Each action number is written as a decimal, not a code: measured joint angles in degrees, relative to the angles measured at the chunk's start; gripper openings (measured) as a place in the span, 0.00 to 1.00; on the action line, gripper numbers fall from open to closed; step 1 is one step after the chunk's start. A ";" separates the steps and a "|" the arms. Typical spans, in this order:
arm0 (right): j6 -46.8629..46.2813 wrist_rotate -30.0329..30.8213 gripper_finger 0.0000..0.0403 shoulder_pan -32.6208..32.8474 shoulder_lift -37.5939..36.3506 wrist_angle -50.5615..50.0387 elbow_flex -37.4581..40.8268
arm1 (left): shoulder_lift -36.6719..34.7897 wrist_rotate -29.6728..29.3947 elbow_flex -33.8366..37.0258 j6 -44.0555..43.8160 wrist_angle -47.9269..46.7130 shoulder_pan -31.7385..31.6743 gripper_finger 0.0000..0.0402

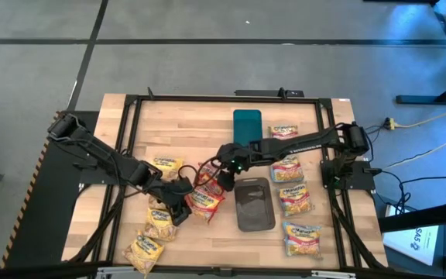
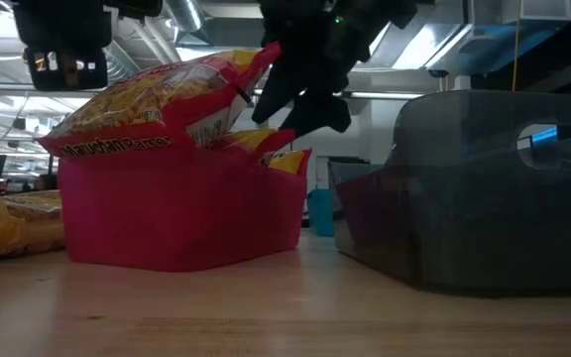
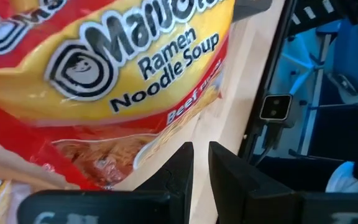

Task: Sort Maruchan noodles
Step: Put the red bag into the red bin

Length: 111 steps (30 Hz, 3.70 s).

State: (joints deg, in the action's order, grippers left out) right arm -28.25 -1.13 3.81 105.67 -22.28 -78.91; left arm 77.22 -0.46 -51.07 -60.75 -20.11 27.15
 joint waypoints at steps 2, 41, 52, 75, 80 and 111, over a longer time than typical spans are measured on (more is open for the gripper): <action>-0.01 -2.28 0.63 0.49 0.00 0.26 0.00 | -0.03 -0.03 0.00 0.00 0.56 -0.08 0.11; -4.57 -5.81 0.63 3.83 6.99 8.87 0.07 | 1.80 -0.06 0.00 1.38 1.39 -1.28 0.11; -5.88 -4.63 0.49 4.44 6.99 8.80 0.07 | 6.73 -1.21 -0.02 3.79 6.27 -1.21 0.07; -6.21 -4.48 0.01 4.51 6.99 8.91 0.07 | 10.61 -1.81 -0.11 3.90 3.67 -1.20 0.00; -5.92 -3.97 0.00 4.46 6.99 8.84 -0.58 | 10.69 -5.16 -0.11 2.96 3.79 -1.19 0.00; -1.67 2.34 0.00 5.26 6.97 4.75 -5.12 | 10.04 -11.21 0.02 0.91 3.55 -0.89 0.00</action>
State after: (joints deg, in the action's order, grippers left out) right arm -29.92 1.21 9.07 112.64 -17.53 -84.03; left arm 87.26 -11.67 -51.05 -59.84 -16.56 26.26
